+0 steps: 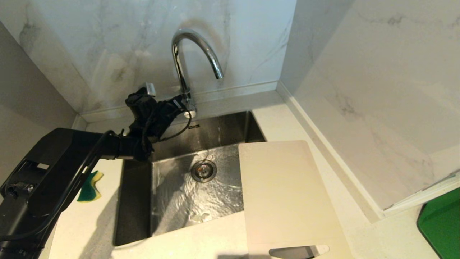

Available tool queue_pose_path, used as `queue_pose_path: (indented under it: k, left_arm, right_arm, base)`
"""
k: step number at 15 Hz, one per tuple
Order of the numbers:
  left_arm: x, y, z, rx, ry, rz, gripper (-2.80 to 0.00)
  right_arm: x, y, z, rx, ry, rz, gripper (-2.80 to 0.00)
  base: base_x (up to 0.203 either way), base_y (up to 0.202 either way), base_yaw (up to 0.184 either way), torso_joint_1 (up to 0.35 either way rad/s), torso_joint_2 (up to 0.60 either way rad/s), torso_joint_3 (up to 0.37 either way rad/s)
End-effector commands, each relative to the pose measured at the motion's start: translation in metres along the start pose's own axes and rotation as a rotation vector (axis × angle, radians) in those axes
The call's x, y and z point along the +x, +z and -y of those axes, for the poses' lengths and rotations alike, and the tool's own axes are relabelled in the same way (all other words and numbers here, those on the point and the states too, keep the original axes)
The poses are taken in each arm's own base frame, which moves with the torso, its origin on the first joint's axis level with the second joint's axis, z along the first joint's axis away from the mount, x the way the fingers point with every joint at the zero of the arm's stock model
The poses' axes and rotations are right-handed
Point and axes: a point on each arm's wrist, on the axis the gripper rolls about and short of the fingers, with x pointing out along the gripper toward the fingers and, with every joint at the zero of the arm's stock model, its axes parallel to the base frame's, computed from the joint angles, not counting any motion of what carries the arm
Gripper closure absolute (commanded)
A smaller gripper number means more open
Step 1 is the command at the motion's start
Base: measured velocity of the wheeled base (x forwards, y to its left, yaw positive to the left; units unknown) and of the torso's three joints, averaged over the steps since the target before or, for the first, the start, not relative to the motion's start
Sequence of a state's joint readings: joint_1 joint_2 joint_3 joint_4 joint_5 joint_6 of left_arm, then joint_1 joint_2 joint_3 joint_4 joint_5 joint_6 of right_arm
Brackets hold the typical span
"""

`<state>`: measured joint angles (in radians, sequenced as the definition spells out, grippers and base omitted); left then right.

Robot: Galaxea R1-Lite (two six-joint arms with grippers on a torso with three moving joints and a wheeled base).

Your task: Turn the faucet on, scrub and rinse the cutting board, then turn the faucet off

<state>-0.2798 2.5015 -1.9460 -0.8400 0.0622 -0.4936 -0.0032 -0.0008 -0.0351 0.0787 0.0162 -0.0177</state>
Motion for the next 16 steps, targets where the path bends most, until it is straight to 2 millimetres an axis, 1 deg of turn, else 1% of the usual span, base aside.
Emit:
queue_pose_path:
  k: [1, 4, 7, 9, 11, 12, 13, 16]
  left_arm:
    - [0.000, 0.003, 0.001, -0.004, -0.005, 0.008, 0.00]
    - [-0.001, 0.010, 0.009, -0.005, -0.016, 0.019, 0.00]
    - [-0.006, 0.040, 0.029, -0.008, -0.037, 0.058, 0.00]
    - [-0.013, 0.070, 0.046, -0.008, -0.037, 0.057, 0.00]
    - [-0.026, 0.104, 0.064, -0.011, -0.042, 0.063, 0.00]
    - [-0.036, 0.127, 0.075, -0.010, -0.048, 0.077, 0.00]
    - [-0.046, 0.145, 0.083, -0.003, -0.050, 0.087, 0.00]
    - [-0.085, 0.195, 0.095, 0.118, -0.002, 0.059, 0.00]
  right_arm:
    - [0.000, 0.000, 0.000, -0.001, 0.001, 0.001, 0.00]
    - [0.000, 0.000, 0.000, -0.001, 0.000, 0.001, 0.00]
    - [0.000, 0.000, 0.000, -0.001, 0.000, 0.000, 0.00]
    - [0.000, 0.000, 0.000, -0.001, 0.000, 0.000, 0.00]
    - [0.000, 0.000, 0.000, -0.001, 0.000, 0.001, 0.00]
    - [0.000, 0.000, 0.000, -0.001, 0.001, 0.001, 0.00]
    - [0.000, 0.000, 0.000, -0.001, 0.001, 0.001, 0.00]
    - [0.000, 0.000, 0.000, -0.001, 0.000, 0.001, 0.00]
  base:
    - [0.000, 0.000, 0.000, 0.000, 0.00, 0.000]
    - [0.000, 0.000, 0.000, 0.000, 0.00, 0.000]
    - [0.000, 0.000, 0.000, 0.000, 0.00, 0.000]
    - [0.000, 0.000, 0.000, 0.000, 0.00, 0.000]
    - [0.000, 0.000, 0.000, 0.000, 0.00, 0.000]
    - [0.000, 0.000, 0.000, 0.000, 0.00, 0.000]
    - [0.000, 0.000, 0.000, 0.000, 0.00, 0.000]
    - [0.000, 0.000, 0.000, 0.000, 0.00, 0.000]
